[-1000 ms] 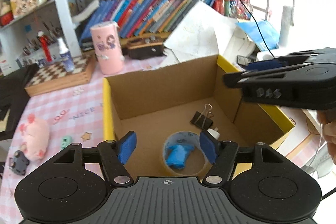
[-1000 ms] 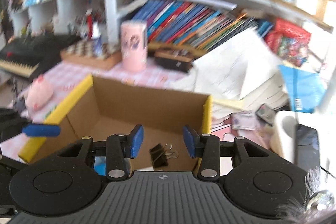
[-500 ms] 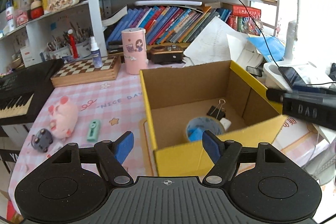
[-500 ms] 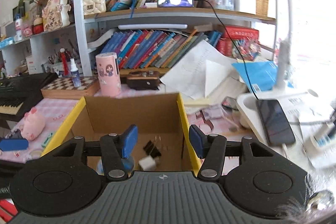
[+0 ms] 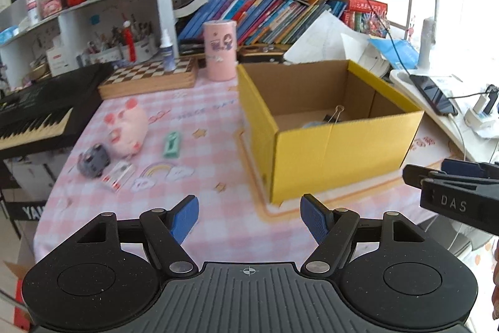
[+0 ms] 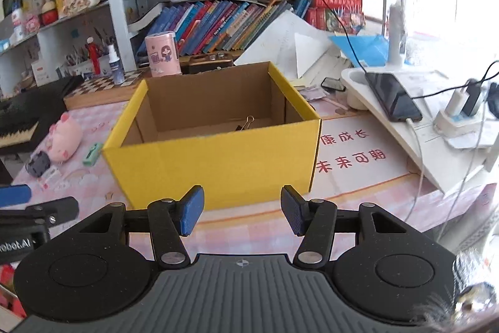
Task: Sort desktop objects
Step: 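Withdraw both open tools from the box back toward the table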
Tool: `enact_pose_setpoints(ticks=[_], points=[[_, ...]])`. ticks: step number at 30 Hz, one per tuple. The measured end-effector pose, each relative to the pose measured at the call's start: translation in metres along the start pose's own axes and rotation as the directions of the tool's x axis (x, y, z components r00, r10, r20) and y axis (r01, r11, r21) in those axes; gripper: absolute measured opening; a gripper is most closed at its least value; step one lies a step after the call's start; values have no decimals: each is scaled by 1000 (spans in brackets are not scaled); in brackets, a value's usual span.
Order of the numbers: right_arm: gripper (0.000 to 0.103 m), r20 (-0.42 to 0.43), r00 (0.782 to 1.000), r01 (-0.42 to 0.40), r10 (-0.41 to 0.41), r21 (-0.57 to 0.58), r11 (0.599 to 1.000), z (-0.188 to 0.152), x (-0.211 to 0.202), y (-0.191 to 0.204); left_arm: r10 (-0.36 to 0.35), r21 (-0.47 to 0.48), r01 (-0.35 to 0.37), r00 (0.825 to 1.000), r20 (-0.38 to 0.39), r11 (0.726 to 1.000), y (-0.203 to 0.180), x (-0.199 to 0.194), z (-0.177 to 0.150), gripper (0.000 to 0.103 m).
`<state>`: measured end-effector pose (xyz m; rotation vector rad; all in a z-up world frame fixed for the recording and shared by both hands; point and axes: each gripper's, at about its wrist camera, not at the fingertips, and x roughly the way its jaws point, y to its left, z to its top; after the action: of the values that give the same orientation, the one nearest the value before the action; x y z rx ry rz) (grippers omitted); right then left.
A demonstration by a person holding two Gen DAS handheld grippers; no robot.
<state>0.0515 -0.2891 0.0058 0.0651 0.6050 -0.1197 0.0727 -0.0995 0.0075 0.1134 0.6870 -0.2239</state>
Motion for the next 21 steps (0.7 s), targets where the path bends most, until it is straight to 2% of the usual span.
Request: enact_pose_setpoints(ticks=[3,9,13,21], points=[[52,-22,1000,-7,7,-1,1000,-11,-10,11,3,0,-3,1000,-14,1000,10,-11,-11,74],[53,-8,999,-44,44,10,999,-28,-32,35,24,4,-24,999,-32,1000,26,-32,-28,74],[58,-24,998,-56,56,6,998,-40,-42,52,42,6,-42,999,-31,999,37,-46,-40,81],[61,-28,994,-108,108,-9,994,-52,-56,85,85,-33,-86,996,-41,996,66,-65,-61,82]])
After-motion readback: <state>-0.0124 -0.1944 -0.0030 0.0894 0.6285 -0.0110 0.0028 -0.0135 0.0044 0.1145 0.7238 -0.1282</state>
